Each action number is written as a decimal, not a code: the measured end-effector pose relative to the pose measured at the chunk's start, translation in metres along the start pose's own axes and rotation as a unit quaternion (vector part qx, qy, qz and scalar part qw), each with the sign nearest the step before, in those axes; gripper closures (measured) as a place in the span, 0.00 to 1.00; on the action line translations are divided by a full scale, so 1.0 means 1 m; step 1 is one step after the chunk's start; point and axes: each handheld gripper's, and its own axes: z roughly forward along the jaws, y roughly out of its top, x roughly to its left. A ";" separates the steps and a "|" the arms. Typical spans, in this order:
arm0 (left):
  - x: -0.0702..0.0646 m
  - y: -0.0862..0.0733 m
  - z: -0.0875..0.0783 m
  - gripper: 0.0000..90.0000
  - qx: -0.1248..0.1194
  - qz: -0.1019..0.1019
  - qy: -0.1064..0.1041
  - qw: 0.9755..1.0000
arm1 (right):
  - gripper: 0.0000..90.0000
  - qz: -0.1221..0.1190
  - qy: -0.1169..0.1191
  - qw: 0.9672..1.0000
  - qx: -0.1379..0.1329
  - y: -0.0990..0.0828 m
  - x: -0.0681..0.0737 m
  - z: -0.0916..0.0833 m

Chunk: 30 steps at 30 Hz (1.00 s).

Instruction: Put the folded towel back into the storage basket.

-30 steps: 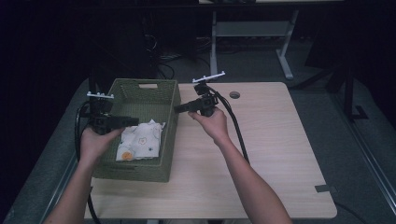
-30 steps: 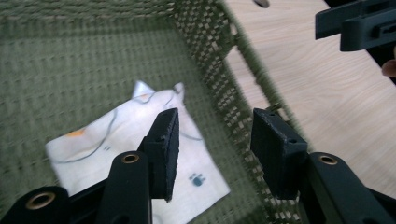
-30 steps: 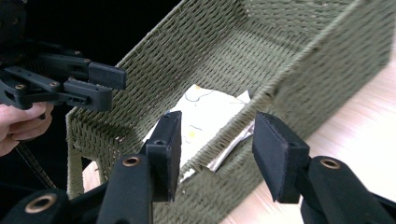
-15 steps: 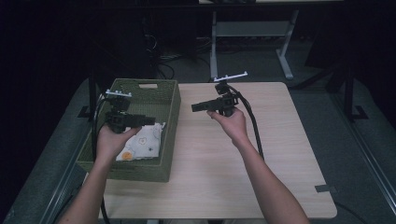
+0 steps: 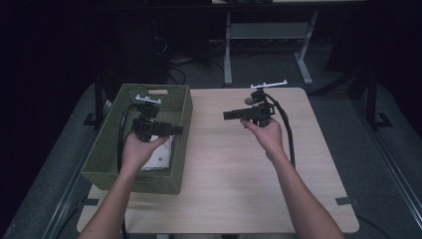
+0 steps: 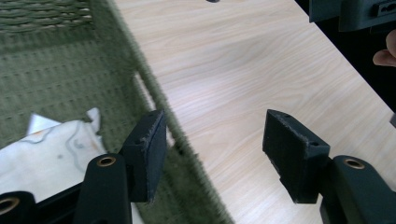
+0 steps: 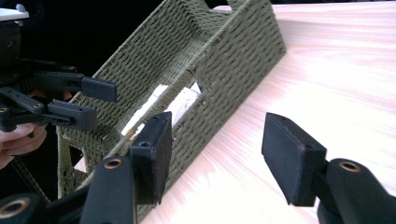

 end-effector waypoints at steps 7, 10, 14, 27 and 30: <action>-0.016 0.006 0.015 0.44 0.003 0.009 -0.013 1.000 | 0.46 0.013 -0.010 1.000 -0.004 -0.009 -0.010 -0.016; -0.023 0.008 0.022 0.43 0.004 0.014 -0.018 1.000 | 0.45 0.019 -0.015 1.000 -0.008 -0.014 -0.016 -0.024; -0.033 0.010 0.029 0.43 0.004 0.019 -0.022 1.000 | 0.45 0.024 -0.021 0.999 -0.010 -0.019 -0.021 -0.033; -0.059 0.013 0.055 0.42 0.015 0.041 -0.036 0.998 | 0.45 0.044 -0.037 0.998 -0.018 -0.039 -0.043 -0.057; -0.064 0.013 0.061 0.42 0.017 0.044 -0.041 0.998 | 0.44 0.047 -0.040 0.998 -0.018 -0.043 -0.046 -0.062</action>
